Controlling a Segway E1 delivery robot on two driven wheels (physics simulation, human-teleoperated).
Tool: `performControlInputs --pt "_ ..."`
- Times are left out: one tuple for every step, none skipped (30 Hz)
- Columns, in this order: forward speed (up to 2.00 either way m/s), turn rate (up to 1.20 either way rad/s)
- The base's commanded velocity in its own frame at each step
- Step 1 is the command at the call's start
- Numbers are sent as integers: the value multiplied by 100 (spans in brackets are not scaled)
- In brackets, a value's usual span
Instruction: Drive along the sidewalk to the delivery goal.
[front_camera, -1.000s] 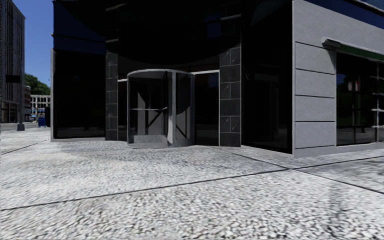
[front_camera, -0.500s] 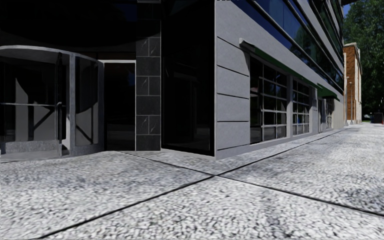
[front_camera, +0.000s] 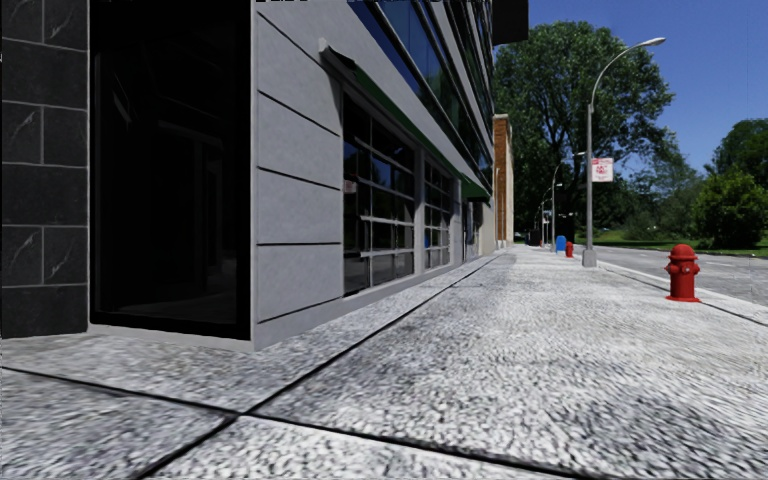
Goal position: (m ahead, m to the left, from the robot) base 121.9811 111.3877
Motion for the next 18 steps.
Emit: performControlInputs --pt "200 -89" --pt "200 -89" --pt "200 -89" --pt "200 -89" --pt "200 -89" --pt "200 -88" --pt "200 -86" --pt "200 -85" --pt "200 -41" --pt "200 -41" --pt "200 0" --pt "200 0" --pt "200 0" --pt "200 0" --pt "200 0" --pt "200 0" --pt "200 0" --pt "200 0"
